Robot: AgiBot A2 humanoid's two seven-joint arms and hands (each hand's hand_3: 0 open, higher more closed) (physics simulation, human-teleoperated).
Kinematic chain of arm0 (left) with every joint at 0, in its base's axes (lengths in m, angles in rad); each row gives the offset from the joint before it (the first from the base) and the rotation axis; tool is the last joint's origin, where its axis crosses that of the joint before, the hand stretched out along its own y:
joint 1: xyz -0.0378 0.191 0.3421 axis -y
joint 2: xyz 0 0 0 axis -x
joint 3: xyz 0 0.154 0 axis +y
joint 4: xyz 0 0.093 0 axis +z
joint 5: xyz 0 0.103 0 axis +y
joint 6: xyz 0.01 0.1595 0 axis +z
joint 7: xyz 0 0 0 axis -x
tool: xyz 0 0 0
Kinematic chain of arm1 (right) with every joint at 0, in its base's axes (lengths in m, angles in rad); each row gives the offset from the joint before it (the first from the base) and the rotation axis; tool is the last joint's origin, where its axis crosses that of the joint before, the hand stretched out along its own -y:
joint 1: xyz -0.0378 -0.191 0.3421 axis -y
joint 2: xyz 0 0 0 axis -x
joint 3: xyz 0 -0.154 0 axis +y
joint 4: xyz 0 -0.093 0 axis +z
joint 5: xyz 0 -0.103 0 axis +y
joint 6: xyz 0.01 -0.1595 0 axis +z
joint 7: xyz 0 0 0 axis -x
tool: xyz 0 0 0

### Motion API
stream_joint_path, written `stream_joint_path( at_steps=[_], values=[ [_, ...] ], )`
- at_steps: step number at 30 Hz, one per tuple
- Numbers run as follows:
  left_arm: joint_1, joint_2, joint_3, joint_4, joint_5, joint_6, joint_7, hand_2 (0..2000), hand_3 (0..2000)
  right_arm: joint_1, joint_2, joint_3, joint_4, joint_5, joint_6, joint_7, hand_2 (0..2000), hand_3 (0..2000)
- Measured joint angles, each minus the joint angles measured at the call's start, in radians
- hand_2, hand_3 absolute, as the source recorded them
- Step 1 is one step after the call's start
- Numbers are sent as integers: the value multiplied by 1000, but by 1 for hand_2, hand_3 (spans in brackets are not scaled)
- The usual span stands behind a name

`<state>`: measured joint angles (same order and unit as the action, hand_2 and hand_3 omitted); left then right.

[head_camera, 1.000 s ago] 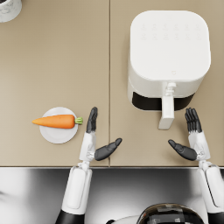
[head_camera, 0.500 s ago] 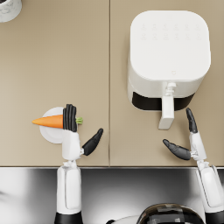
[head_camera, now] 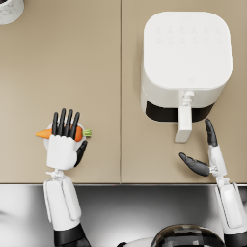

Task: Pick up the carrot and place it into the air fryer

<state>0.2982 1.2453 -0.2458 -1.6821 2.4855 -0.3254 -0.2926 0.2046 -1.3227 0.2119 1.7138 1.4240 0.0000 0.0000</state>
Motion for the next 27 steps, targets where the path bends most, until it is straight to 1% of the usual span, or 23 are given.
stream_joint_path(
  at_steps=[7,10,17,27],
  values=[
    [39,-6,8,118,319,-5,-5,0,0,-10,-10,-12,2,0,0,0,0,0],
    [43,-4,33,180,392,-5,-4,0,0,-11,-16,-17,2,0,0,0,0,0],
    [71,2,69,341,430,-7,-5,0,0,-9,-30,-27,-3,0,0,0,0,0],
    [147,-4,102,524,433,85,-13,0,0,-12,-48,-35,-2,0,0,0,0,0]
  ],
)
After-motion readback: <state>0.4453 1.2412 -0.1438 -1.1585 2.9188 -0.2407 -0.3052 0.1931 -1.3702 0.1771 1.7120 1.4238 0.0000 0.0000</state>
